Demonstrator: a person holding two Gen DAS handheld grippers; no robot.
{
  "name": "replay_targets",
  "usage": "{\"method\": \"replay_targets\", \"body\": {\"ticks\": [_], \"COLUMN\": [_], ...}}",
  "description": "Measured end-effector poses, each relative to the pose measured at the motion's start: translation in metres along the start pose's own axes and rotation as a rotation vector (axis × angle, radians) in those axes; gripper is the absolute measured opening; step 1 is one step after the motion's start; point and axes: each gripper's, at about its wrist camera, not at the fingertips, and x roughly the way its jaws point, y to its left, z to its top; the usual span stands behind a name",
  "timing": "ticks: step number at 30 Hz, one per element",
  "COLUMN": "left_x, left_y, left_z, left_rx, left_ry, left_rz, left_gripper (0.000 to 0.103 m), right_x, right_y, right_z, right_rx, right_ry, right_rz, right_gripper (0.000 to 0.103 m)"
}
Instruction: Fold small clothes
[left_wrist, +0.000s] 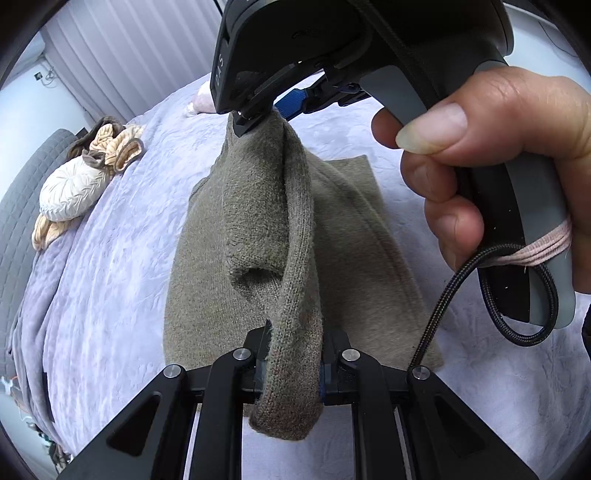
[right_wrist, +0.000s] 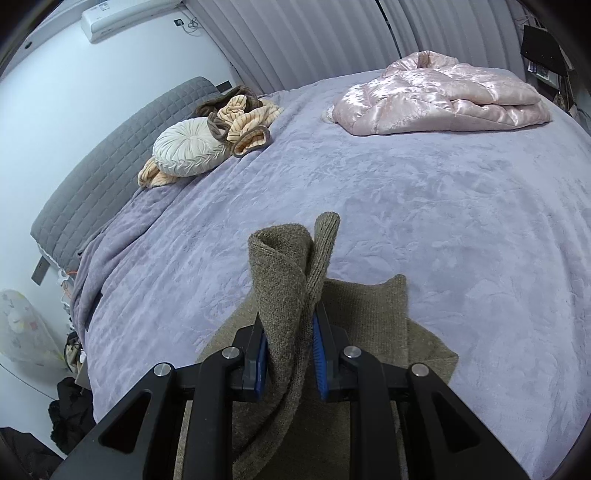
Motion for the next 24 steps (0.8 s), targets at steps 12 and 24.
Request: {"method": "replay_targets", "body": {"ticks": [12, 24], "left_x": [0.024, 0.044], "left_y": [-0.012, -0.046], "left_z": [0.002, 0.002], "left_rx": [0.061, 0.137], "left_ry": [0.056, 0.059], "left_rz": [0.011, 0.092], "left_gripper": [0.017, 0.017], "right_x": [0.001, 0.013], "right_y": [-0.051, -0.097], "right_z": [-0.032, -0.051], "right_rx": [0.113, 0.263], "right_ry": [0.014, 0.026], "right_rz": [0.014, 0.082], "right_gripper": [0.023, 0.023]}}
